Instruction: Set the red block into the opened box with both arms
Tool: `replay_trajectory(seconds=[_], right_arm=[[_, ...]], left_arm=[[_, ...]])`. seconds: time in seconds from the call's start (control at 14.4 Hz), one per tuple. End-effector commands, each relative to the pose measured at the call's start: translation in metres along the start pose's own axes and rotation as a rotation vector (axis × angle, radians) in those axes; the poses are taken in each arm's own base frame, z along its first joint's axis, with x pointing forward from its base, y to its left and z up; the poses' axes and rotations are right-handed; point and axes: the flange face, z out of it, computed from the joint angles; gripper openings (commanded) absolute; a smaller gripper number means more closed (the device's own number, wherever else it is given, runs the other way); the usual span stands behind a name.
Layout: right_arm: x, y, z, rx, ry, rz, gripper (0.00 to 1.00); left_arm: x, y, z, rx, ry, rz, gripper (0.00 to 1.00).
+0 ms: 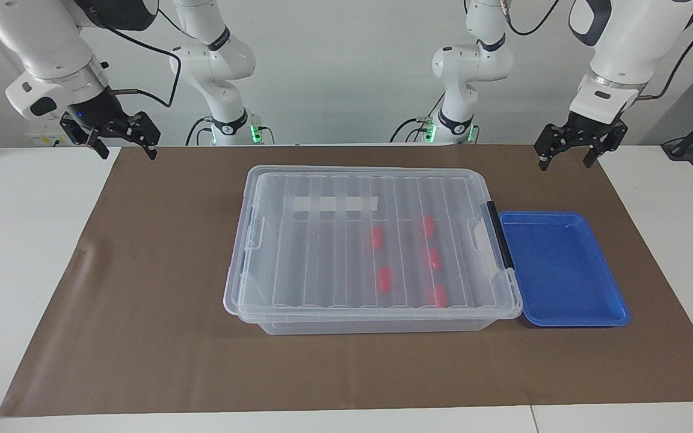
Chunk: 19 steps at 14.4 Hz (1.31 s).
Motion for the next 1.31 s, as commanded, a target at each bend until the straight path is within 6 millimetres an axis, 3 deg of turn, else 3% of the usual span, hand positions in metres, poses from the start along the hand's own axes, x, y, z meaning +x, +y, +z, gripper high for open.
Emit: replay_trajectory(seconds=[0.0, 1.25], right_arm=[[-0.0031, 0.0009, -0.0017, -0.01, 0.001, -0.011, 1.0], [-0.0028, -0.0051, -0.0018, -0.009, 0.003, -0.021, 1.0]], left_arm=[[-0.002, -0.001, -0.0083, -0.012, 0.019, -0.008, 1.0], [-0.0018, -0.0021, -0.0077, -0.043, 0.019, -0.024, 1.0]])
